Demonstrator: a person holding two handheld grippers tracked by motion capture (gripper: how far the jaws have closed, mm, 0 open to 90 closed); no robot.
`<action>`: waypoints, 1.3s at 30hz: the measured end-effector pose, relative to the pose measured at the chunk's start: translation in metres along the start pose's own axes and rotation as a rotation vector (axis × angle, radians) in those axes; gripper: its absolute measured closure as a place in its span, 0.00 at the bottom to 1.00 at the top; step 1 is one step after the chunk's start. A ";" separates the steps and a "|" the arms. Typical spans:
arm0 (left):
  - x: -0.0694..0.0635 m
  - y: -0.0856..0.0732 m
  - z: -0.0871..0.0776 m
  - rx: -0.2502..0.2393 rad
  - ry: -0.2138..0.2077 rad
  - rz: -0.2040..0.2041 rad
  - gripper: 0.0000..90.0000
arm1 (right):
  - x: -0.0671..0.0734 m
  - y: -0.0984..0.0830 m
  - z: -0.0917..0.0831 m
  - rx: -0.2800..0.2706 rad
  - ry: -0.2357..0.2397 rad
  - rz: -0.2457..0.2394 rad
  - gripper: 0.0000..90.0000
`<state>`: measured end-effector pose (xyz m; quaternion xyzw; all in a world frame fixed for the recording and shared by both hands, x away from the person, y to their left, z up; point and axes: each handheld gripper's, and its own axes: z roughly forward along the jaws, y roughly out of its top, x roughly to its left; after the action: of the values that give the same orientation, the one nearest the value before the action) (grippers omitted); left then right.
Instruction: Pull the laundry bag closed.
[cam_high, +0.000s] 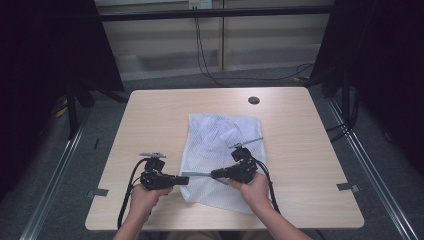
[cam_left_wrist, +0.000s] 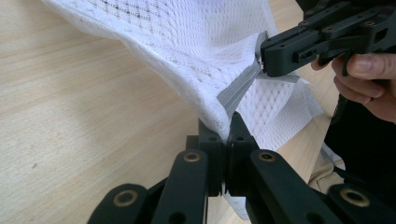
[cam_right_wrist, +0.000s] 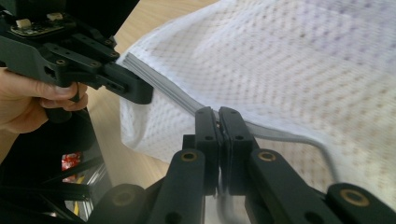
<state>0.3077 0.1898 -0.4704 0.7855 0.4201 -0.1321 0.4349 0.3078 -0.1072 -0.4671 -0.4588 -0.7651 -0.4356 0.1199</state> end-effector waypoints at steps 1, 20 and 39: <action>0.000 0.000 0.000 0.000 -0.006 -0.006 0.98 | -0.001 0.000 -0.001 -0.003 -0.002 0.004 0.97; 0.000 0.000 0.000 0.004 -0.005 -0.006 0.98 | -0.008 -0.004 -0.009 -0.009 -0.003 0.024 0.97; 0.000 0.000 -0.001 0.008 -0.005 -0.011 0.98 | -0.011 -0.007 -0.013 -0.013 -0.001 0.029 0.97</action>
<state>0.3079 0.1906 -0.4703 0.7846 0.4228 -0.1380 0.4320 0.3054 -0.1247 -0.4697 -0.4710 -0.7555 -0.4385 0.1229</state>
